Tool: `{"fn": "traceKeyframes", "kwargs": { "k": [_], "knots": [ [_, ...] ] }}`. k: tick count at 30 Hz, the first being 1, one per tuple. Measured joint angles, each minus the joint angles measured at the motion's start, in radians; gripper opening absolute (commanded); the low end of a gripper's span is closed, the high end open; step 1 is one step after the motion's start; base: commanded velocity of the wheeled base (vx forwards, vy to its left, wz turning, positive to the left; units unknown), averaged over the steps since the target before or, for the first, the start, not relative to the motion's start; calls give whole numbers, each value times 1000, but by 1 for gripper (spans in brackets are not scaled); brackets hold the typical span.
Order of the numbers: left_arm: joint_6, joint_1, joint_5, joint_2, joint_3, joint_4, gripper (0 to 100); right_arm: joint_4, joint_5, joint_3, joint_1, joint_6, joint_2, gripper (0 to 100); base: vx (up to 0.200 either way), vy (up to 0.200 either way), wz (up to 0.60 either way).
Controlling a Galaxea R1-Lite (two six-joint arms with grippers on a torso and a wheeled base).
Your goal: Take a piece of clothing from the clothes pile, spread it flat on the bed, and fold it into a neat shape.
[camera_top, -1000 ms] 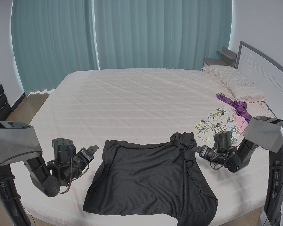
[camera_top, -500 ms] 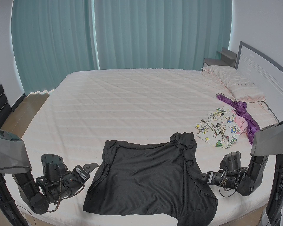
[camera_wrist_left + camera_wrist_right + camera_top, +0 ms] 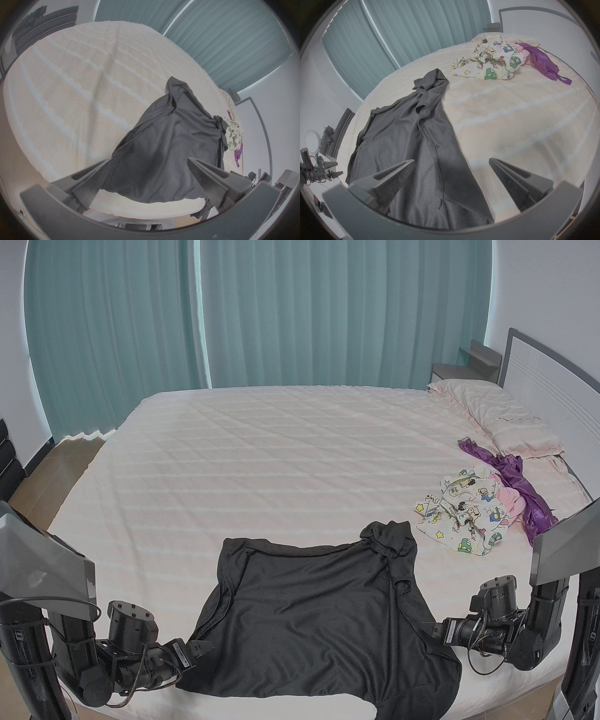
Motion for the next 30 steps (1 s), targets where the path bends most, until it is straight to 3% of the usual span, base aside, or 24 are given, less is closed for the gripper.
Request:
{"fn": "traceKeyframes", "kwargs": {
  "k": [9,20,21,30],
  "knots": [
    [7,-26,23,47,3,85,100,-36,0,29,4,0,2,100,0,0,0],
    [47,-48,96,109,3,82,100,-43,0,43,20,-4,9,100,0,0,0],
    [47,-48,96,111,3,82,0,-43,0,43,21,-4,10,100,0,0,0],
    [83,-57,104,116,3,154,0,-43,7,36,20,-6,24,100,0,0,0]
  ]
}}
